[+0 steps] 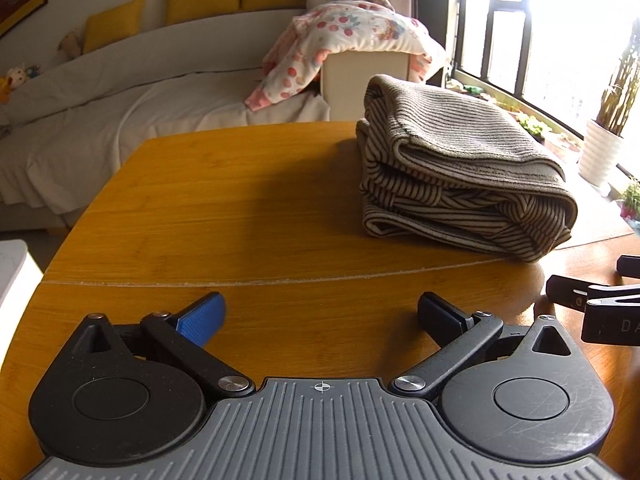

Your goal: Fold clothes

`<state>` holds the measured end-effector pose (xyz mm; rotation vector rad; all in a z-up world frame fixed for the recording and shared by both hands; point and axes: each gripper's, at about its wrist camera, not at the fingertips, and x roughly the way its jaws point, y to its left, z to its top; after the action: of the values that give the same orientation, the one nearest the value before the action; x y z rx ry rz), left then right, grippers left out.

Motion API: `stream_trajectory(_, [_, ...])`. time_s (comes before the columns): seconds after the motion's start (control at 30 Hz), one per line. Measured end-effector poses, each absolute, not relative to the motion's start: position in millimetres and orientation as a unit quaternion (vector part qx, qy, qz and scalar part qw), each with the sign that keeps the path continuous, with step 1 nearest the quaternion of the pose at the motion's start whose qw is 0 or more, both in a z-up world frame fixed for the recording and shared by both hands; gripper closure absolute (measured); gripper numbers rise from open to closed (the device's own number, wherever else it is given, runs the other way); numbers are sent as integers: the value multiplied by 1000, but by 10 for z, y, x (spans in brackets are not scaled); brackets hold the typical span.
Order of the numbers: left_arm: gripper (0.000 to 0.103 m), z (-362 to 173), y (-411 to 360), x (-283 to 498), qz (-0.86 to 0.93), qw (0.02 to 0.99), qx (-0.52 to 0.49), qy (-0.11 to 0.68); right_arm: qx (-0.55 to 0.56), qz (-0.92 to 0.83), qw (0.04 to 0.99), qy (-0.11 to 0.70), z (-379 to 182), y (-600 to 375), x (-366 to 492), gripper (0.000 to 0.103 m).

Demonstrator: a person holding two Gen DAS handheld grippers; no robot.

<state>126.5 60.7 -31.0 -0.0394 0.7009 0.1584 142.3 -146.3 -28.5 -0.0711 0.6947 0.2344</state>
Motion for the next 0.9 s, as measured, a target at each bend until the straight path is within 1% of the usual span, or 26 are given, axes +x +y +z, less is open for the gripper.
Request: stream_trajectory(0.9, [0,-296,599,1260,82,935,-23,343,-34,114,933,340,-283,-1475,1422,0])
